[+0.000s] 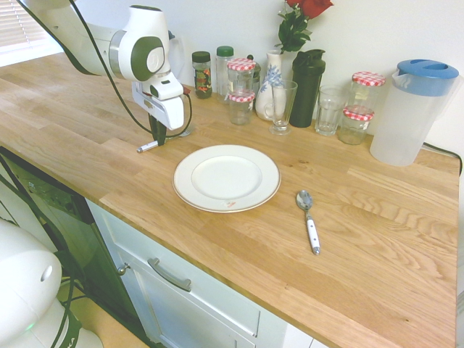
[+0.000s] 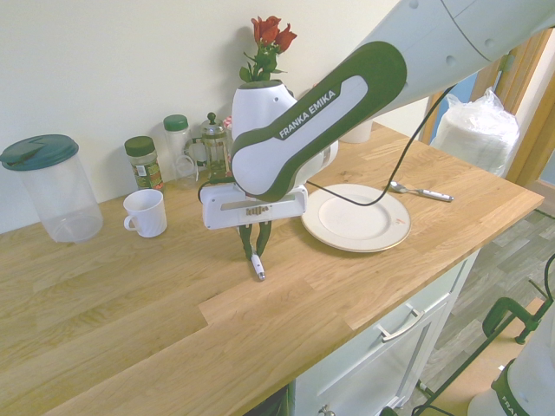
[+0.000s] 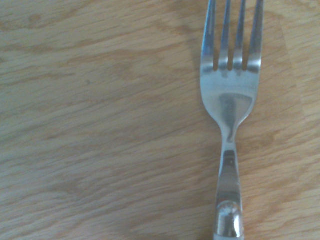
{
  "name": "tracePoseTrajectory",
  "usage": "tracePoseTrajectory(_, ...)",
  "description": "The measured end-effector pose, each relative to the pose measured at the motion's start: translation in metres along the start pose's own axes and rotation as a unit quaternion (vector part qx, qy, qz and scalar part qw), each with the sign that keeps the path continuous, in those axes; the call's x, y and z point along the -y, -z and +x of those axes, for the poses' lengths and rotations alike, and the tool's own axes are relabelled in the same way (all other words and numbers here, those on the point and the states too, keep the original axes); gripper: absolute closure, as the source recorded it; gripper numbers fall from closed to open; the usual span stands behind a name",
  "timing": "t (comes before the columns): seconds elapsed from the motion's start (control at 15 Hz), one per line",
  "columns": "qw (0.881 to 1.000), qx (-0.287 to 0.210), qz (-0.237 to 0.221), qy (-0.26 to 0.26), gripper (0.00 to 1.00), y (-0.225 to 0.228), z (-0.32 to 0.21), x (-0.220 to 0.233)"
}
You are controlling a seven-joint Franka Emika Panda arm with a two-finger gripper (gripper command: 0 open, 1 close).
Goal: Put the fork into the plate
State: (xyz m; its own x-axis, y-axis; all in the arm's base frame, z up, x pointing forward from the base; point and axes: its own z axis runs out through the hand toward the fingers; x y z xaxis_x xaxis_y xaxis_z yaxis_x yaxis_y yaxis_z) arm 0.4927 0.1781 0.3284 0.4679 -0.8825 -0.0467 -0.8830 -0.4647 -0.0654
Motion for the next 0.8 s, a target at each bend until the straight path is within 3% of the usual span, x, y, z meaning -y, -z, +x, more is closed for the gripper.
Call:
tracePoseTrajectory(0.53,1.0,-0.006,0.017,-0.01,1.0,0.018,0.016,-0.003)
tracePoseTrajectory(0.8,0.999,-0.006,0.038,-0.024,1.0,0.046,0.038,-0.031)
